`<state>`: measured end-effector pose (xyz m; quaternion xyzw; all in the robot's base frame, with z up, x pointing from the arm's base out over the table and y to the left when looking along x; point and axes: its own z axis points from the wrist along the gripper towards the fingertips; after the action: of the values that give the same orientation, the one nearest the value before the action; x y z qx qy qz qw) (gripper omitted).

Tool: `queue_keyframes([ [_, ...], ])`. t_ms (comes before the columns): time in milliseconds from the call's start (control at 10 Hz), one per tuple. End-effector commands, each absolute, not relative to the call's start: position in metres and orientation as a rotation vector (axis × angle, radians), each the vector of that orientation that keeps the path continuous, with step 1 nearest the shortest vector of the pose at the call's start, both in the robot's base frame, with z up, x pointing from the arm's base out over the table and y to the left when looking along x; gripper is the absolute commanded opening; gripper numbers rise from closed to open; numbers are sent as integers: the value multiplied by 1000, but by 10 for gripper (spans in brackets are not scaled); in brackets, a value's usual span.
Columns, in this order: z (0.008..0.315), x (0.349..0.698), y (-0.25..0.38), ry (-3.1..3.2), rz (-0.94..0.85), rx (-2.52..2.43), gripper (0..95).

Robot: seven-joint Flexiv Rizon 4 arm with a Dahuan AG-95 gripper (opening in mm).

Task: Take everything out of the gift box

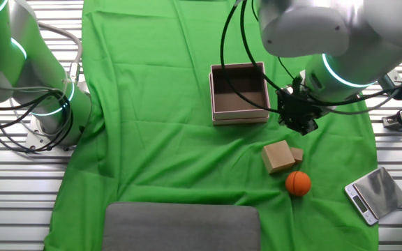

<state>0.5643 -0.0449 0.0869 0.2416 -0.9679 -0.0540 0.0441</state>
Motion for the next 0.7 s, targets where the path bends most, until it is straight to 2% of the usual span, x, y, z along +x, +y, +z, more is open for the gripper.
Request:
queue_keyframes([
  [100,84,565,-46,-2945,-146,783,0],
  [700,37,606,-93,-2908,-167,946,0],
])
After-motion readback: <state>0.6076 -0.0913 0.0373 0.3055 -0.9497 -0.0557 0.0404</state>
